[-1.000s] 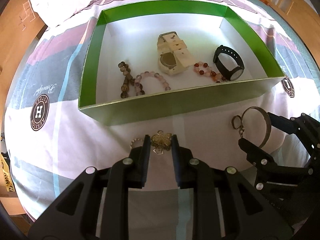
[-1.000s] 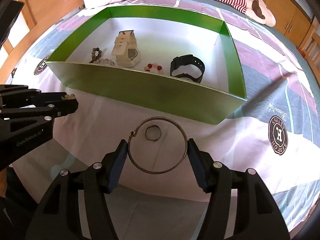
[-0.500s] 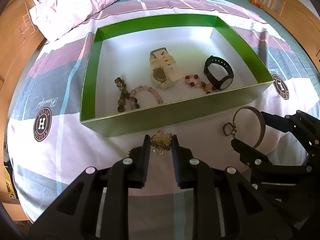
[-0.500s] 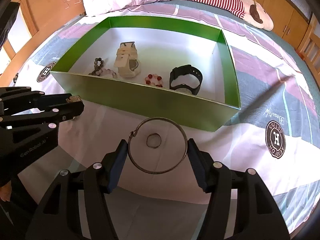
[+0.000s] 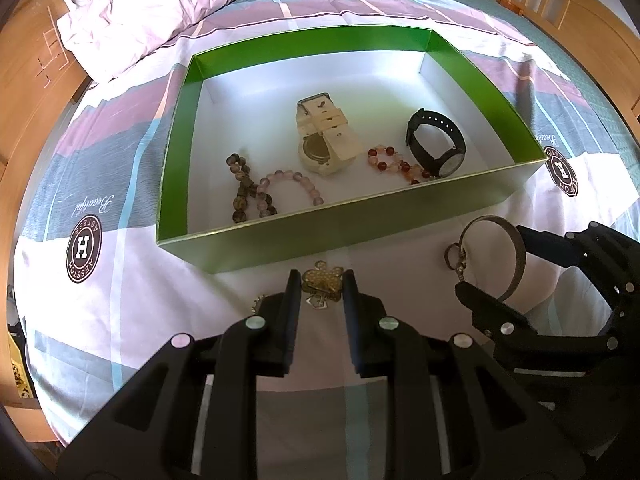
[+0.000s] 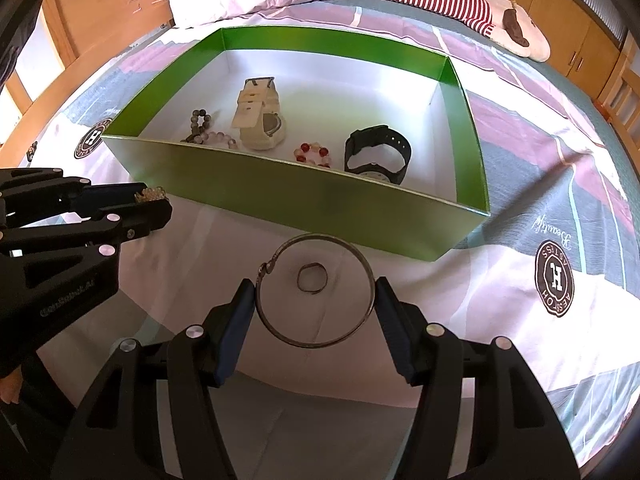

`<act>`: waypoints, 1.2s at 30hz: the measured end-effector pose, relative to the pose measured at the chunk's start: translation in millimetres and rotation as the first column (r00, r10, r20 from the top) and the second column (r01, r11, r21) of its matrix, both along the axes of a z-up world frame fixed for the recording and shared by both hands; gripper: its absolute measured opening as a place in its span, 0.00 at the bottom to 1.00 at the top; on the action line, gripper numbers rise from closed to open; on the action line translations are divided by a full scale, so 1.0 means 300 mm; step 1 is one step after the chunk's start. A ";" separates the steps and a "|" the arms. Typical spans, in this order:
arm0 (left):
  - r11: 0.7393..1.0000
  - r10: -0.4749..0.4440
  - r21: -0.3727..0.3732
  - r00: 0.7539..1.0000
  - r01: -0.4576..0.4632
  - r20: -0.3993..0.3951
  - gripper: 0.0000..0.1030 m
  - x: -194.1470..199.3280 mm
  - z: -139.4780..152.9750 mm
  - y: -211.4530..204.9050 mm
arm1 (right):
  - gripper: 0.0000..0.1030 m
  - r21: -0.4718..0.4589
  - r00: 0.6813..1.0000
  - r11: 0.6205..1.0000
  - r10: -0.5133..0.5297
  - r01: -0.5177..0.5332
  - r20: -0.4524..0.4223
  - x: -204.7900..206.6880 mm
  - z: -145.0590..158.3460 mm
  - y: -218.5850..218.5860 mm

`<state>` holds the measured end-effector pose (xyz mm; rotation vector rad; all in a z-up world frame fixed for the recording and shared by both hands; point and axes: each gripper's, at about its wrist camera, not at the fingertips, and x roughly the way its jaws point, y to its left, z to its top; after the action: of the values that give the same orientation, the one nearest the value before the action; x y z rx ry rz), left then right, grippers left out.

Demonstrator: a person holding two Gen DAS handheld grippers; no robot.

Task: Organize jewelry
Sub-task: 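Lift the gold flower pendant with the left tool while the right tool lifts the silver bangle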

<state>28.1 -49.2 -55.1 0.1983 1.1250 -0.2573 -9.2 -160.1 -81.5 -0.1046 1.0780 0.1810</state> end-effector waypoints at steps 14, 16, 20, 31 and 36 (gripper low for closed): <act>1.000 -0.006 0.002 1.000 0.006 0.002 0.21 -0.006 0.000 -0.004 | 0.59 -0.002 1.000 1.000 0.007 -0.007 -0.007 0.001 -0.009 0.005; 1.000 -0.006 0.002 1.000 0.006 0.001 0.21 -0.006 0.000 -0.005 | 0.59 -0.003 1.000 1.000 0.009 -0.009 -0.010 0.001 -0.012 0.006; 1.000 -0.007 0.006 1.000 0.007 -0.001 0.21 -0.007 0.000 -0.005 | 0.59 -0.005 1.000 1.000 0.013 -0.013 -0.014 0.000 -0.016 0.011; 1.000 -0.011 0.005 1.000 0.011 0.001 0.21 -0.010 0.001 -0.008 | 0.59 -0.009 0.999 1.000 0.020 -0.020 -0.025 0.003 -0.031 0.019; 1.000 -0.015 0.008 1.000 0.015 0.000 0.21 -0.013 0.000 -0.013 | 0.59 -0.009 0.999 1.000 0.021 -0.021 -0.026 0.003 -0.032 0.020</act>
<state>24.1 -53.2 -55.0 0.2135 1.1253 -0.2665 -8.4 -154.3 -91.2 -0.1220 1.1035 0.1969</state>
